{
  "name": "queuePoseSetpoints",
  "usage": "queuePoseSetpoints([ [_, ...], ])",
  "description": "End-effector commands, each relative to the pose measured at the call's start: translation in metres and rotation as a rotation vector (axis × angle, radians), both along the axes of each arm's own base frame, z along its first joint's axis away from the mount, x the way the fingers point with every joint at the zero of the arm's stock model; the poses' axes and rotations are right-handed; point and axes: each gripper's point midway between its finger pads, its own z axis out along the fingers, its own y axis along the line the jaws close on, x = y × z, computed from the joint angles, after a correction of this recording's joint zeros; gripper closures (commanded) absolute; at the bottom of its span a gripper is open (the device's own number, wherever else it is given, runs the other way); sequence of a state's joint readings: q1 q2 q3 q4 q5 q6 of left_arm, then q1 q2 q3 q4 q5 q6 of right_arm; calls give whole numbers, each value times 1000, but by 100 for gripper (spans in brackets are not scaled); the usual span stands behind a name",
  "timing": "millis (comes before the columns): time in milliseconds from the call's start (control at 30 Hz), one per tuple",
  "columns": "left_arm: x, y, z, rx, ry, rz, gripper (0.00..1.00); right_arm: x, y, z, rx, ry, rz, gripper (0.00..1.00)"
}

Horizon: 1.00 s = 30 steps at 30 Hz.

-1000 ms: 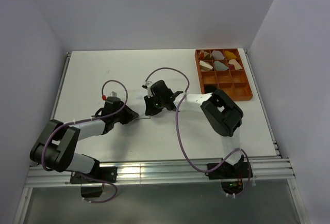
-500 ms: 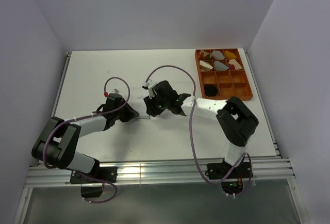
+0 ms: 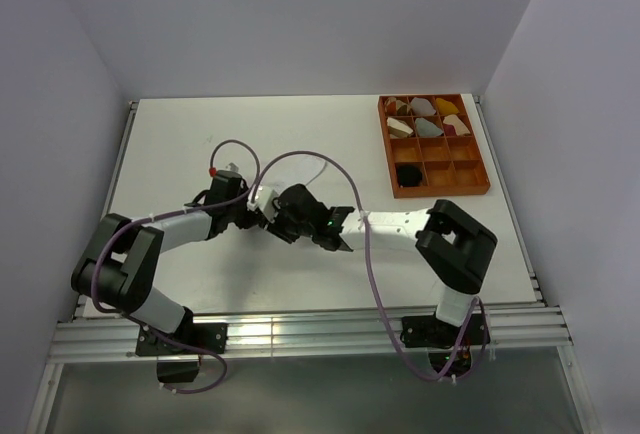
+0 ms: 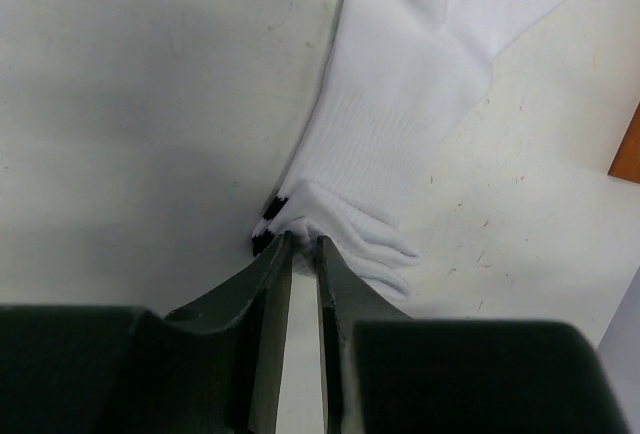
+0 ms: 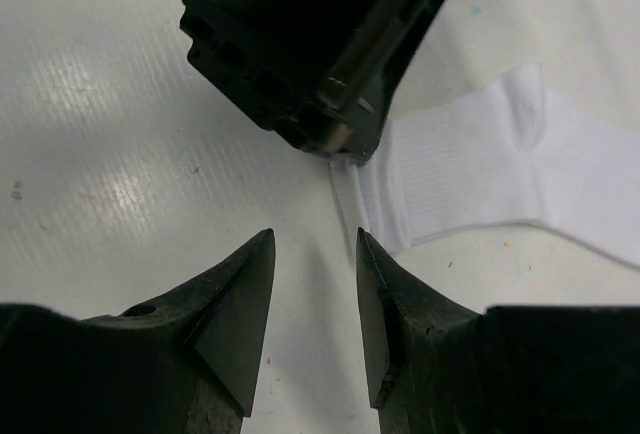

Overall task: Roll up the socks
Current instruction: Roll the sock at the center of the board.

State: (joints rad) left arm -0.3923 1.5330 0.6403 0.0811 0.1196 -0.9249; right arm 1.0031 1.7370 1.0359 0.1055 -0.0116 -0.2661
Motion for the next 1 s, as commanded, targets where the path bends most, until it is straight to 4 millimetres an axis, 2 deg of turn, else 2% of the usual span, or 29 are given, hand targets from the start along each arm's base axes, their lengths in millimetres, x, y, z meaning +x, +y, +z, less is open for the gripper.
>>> queuePoseSetpoints([
  [0,-7,4,-10,54,41,-36,78,16,3,-4,-42,-121,-19,55],
  [333,-8,3,-9,53,42,-44,79,33,1,-36,-126,-184,-54,53],
  [567,-10,4,-10,54,43,-47,79,37,4,-41,-128,-196,-63,52],
  [767,-10,3,-8,44,38,-48,79,37,7,-62,-112,-115,-58,51],
  [967,-11,3,-9,45,37,-55,79,40,-1,-88,-164,-38,-58,52],
])
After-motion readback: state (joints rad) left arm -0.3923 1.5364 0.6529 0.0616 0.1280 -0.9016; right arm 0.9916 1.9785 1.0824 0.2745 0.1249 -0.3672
